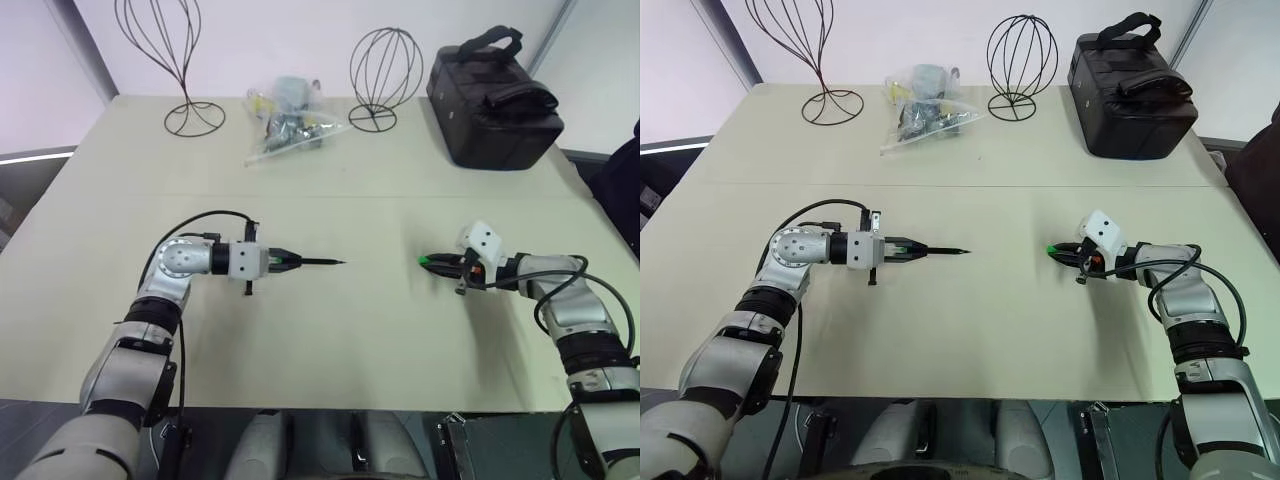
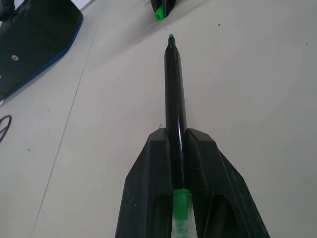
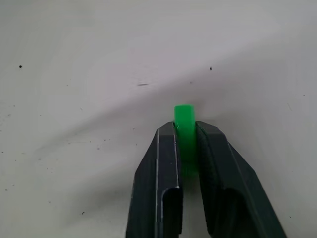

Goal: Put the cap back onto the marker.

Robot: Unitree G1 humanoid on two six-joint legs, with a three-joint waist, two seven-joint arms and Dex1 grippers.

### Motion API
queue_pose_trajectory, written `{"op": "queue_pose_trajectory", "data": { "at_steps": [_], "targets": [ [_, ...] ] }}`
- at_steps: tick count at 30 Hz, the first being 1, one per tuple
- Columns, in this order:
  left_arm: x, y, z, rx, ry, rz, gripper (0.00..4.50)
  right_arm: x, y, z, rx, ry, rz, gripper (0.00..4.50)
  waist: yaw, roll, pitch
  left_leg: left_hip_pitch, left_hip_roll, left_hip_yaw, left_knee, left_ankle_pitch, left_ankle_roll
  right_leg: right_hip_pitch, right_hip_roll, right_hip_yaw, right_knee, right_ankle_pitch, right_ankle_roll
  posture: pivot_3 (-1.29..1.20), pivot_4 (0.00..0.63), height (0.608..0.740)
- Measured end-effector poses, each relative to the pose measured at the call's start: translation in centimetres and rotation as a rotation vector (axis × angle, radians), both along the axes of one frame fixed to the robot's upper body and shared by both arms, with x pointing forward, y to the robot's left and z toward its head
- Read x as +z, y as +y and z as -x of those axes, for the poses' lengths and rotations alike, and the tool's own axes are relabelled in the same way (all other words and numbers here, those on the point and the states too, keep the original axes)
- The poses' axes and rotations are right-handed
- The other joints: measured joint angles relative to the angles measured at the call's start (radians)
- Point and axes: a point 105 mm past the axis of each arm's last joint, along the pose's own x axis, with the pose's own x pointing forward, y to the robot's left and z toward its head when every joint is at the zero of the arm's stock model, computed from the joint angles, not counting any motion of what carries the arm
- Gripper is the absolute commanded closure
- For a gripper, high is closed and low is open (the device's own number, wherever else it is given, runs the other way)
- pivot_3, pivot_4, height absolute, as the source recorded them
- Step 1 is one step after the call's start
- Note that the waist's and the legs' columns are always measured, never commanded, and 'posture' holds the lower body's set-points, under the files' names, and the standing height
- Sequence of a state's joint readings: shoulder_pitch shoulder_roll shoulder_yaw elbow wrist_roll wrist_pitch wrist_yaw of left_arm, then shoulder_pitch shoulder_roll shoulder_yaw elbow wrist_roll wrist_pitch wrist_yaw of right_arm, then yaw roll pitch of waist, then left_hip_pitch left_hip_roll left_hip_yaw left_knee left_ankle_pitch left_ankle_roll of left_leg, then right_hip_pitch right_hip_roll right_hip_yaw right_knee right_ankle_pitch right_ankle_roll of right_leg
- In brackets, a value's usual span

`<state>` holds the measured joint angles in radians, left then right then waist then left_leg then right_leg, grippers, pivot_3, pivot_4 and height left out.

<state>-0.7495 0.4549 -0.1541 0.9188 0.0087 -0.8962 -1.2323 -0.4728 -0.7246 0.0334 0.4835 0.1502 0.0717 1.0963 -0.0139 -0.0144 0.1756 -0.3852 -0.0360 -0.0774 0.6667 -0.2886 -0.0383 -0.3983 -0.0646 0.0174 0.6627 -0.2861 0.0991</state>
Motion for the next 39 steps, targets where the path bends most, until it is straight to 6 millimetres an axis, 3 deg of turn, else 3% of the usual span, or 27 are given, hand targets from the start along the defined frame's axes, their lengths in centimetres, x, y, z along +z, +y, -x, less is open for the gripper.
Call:
{"op": "queue_pose_trajectory", "data": {
  "at_steps": [7,14,24,39],
  "targets": [
    [0.1,-0.1,-0.1,-0.008,-0.005,-0.005,4.50,0.0,0.0,0.4,-0.010,-0.036,0.026,4.25,0.003,0.000,0.000,0.000,0.000,0.000,0.000,0.000,0.000,0.000,0.000,0.000,0.000,0.000,0.000,0.00,0.150,0.740],
    [1.4,-1.0,-0.6,-0.062,-0.059,-0.031,4.50,0.9,1.2,3.4,0.095,-0.197,0.312,4.25,0.002,0.001,0.000,-0.004,-0.002,0.000,0.000,0.000,0.000,-0.004,0.000,0.000,0.001,0.000,0.000,0.00,0.150,0.740],
    [3.2,-3.7,-1.1,-0.117,-0.251,-0.015,4.50,5.4,3.9,3.4,0.058,-0.415,0.504,4.25,0.003,0.001,0.000,-0.006,-0.002,0.000,0.000,0.000,0.000,-0.006,0.000,0.000,0.001,0.000,0.000,0.00,0.150,0.740],
    [3.4,-5.3,-1.6,-0.081,-0.428,-0.008,4.50,7.1,7.0,4.2,0.039,-0.452,0.518,4.25,0.002,0.000,0.000,-0.006,-0.002,0.000,0.000,0.000,0.000,-0.006,0.001,0.000,0.001,0.000,0.000,0.00,0.150,0.740]
  ]
}}
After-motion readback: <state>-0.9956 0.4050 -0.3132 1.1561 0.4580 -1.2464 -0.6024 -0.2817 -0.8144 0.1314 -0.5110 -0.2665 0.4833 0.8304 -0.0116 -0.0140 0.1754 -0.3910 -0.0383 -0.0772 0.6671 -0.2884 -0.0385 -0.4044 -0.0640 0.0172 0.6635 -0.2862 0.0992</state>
